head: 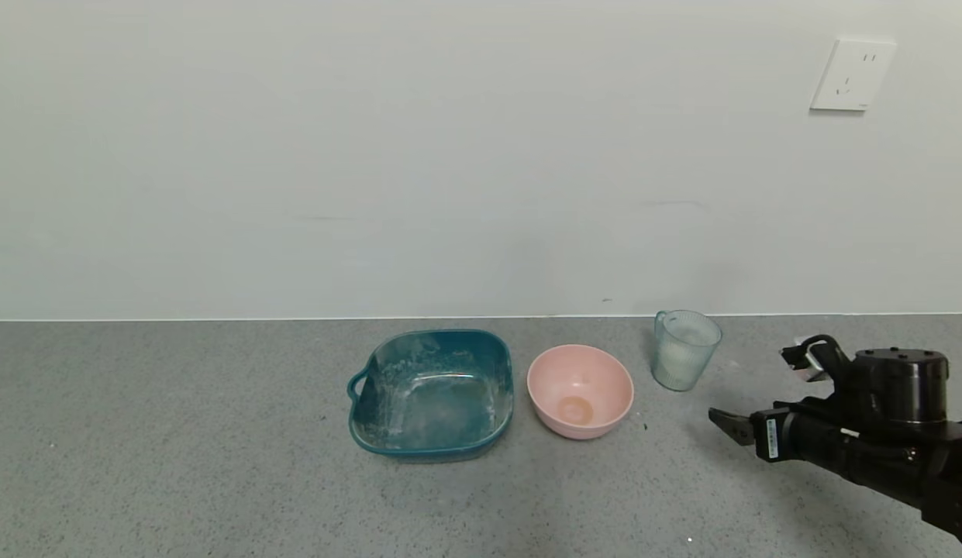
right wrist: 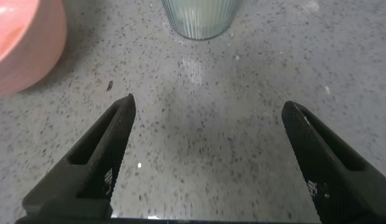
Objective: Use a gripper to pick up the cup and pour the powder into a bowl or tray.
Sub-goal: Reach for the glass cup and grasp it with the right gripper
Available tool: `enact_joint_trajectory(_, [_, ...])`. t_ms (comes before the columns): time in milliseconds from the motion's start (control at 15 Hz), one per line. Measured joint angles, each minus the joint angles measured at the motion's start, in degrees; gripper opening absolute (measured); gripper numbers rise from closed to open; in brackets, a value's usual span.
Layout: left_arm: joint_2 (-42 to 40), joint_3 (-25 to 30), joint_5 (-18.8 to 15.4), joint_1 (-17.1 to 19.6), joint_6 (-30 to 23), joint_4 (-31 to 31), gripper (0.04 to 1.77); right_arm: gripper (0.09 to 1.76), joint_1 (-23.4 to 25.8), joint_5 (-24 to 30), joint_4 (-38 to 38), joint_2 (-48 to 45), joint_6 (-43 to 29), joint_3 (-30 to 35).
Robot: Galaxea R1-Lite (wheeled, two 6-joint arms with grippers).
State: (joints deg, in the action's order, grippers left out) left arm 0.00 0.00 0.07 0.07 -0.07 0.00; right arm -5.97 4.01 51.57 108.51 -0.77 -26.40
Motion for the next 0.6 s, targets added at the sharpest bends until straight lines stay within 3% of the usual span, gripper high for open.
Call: enact_joint_trajectory(600, [0.00,0.00,0.00,0.00,0.00,0.00,1.76,1.71,-1.74,-0.55,1.93,11.62,1.43,-11.68])
